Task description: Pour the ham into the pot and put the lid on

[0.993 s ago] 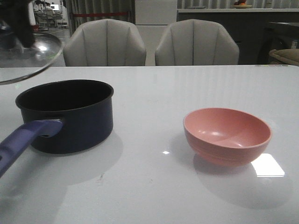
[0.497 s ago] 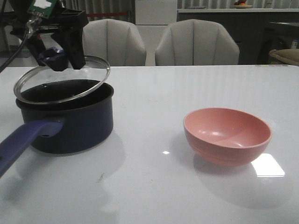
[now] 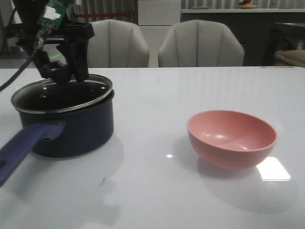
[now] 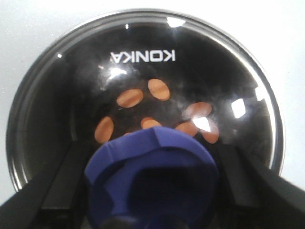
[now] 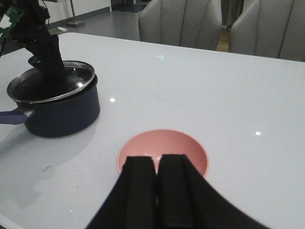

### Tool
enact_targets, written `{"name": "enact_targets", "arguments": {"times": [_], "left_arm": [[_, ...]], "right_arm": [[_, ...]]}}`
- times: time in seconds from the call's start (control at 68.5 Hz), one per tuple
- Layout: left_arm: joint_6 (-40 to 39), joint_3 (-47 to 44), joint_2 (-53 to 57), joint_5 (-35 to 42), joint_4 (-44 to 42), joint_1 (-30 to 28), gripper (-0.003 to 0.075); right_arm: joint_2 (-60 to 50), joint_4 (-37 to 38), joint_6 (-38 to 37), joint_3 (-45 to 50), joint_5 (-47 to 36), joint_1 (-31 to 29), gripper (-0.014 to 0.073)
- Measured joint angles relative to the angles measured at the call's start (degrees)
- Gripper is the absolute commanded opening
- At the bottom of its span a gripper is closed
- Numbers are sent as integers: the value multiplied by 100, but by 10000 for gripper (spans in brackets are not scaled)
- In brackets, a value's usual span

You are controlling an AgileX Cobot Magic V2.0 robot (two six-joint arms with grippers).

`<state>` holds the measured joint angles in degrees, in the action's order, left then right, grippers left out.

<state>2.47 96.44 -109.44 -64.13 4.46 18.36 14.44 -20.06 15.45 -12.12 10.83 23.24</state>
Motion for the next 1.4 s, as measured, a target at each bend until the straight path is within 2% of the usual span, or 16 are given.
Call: {"name": "enact_targets", "arguments": {"times": [0.204, 0.278, 0.73, 0.906, 1.052, 1.402], "left_arm": [[0, 0, -12, 29, -10, 0, 581], [0, 0, -12, 97, -34, 0, 615], [0, 0, 64, 395, -42, 0, 613], [149, -66, 581, 452, -42, 0, 575], [261, -542, 1401, 728, 22, 0, 532], [286, -2688, 3901, 1559, 323, 0, 440]], "right_arm": [[0, 0, 0, 0, 0, 0, 146], [0, 0, 0, 0, 0, 0, 146], [0, 0, 0, 0, 0, 0, 146], [0, 0, 0, 0, 0, 0, 146], [0, 0, 0, 0, 0, 0, 146], [0, 0, 0, 0, 0, 0, 146]]}}
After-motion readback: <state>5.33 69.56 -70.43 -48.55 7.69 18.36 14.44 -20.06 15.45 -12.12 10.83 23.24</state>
